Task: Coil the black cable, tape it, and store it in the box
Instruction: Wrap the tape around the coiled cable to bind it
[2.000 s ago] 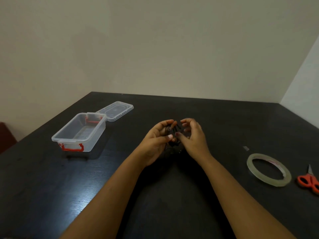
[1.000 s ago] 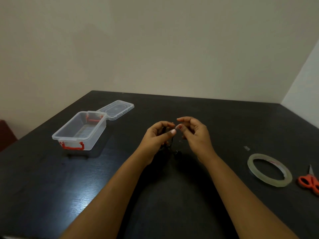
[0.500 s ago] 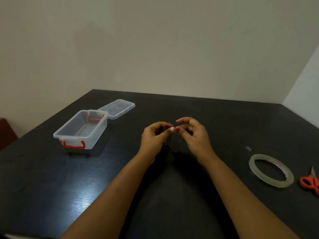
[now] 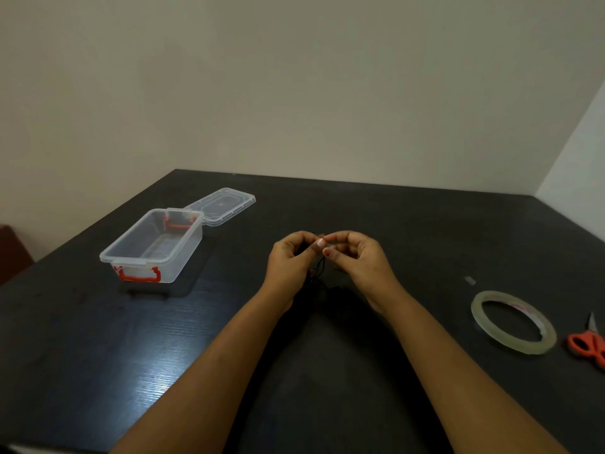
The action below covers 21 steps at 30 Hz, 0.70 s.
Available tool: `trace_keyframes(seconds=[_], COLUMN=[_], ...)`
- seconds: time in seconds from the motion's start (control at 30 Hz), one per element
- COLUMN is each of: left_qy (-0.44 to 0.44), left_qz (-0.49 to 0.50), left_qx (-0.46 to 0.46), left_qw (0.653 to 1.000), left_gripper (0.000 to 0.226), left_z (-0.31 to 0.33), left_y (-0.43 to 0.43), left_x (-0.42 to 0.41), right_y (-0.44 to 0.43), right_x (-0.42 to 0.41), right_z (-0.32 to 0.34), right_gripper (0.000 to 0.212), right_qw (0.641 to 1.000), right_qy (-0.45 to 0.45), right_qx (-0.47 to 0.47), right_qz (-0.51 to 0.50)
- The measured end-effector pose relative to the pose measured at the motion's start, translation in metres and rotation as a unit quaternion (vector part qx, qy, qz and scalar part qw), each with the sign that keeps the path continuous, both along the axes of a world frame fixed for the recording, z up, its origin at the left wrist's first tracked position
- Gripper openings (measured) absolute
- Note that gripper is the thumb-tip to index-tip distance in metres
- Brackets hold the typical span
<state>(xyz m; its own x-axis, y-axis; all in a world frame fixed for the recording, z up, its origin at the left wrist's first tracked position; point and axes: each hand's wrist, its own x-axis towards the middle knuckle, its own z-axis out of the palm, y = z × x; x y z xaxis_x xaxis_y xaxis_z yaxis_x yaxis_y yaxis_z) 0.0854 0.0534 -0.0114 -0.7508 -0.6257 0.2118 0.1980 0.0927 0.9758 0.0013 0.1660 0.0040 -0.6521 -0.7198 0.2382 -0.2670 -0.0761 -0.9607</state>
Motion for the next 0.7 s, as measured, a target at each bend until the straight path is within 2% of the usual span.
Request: trace_keyframes(seconds=[0.2,0.43,0.7], left_qy=[-0.008,-0.013,-0.02], left_qz=[0.016,0.011,-0.006], left_qx=[-0.035,-0.007,-0.001], left_qw=[0.999,1.0,1.0], left_gripper=[0.01,0.014,0.015], left_z=[-0.0043,-0.0007,0.001], left_y=[-0.0004,0.0009,0.0001], left_x=[-0.0042,-0.0024,-0.0009], right_y=[0.0011,0.0005,0.0071], right_x=[-0.003,-0.0045,-0.0065], right_z=[0.0014,0.0025,0.0074], right_gripper=[0.009,0.02,0.03], right_qw=[0.999,0.999,0.998], right_qy=[-0.002,0.017,-0.025], right_qx=[0.031,0.034,0.053], right_qz=[-0.03,-0.032,-0.017])
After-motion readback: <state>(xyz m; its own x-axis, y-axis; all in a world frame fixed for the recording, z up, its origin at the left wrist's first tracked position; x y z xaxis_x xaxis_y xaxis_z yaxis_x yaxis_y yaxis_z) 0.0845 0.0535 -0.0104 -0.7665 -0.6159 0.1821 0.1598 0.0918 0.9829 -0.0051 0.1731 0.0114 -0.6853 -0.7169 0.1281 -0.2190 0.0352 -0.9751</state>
